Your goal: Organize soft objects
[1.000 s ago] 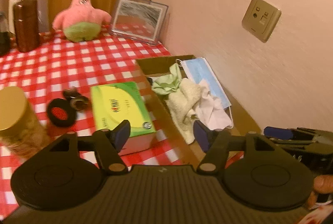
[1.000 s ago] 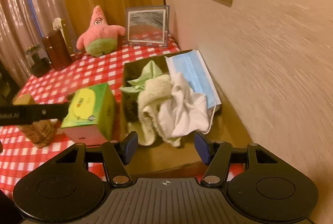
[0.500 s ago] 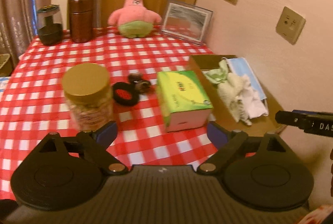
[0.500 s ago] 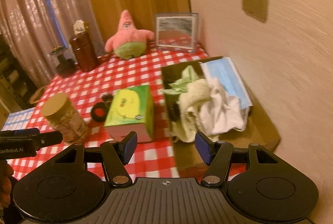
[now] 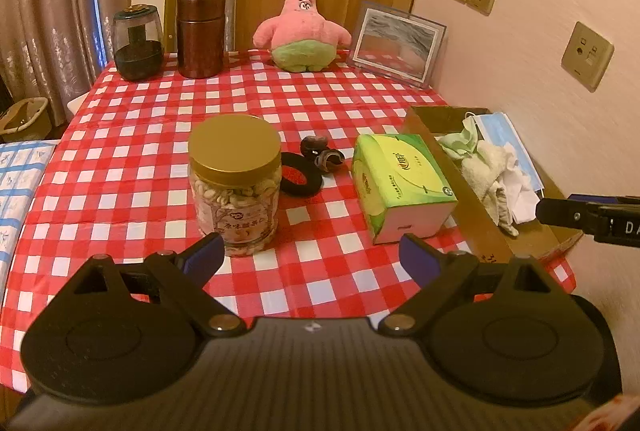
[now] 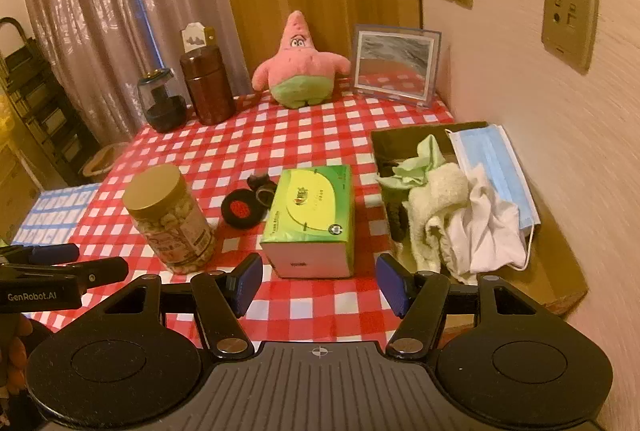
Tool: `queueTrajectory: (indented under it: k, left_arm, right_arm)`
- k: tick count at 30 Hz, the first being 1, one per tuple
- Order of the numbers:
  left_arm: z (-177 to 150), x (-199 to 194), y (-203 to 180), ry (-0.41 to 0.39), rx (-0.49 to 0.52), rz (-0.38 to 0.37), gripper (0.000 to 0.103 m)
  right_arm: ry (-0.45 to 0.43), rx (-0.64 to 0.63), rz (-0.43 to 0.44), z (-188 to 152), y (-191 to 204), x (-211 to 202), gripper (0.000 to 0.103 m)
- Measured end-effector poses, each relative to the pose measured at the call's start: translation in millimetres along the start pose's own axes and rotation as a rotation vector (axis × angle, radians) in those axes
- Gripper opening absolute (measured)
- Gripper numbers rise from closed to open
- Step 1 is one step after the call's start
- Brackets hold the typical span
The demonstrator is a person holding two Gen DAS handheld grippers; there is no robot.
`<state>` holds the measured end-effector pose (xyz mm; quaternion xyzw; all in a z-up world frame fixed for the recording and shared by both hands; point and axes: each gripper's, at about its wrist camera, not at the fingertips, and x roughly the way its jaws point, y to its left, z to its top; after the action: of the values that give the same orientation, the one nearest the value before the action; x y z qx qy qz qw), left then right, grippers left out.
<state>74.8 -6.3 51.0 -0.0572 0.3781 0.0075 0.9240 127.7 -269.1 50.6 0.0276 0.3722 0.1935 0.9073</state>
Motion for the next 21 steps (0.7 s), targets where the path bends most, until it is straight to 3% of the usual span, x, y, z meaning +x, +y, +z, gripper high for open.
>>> queueTrajectory:
  k: [21]
  left_arm:
    - [0, 8, 4, 0.016, 0.003, -0.003, 0.093]
  right_arm:
    - [0.031, -0.047, 0.022, 1, 15, 16, 0.063]
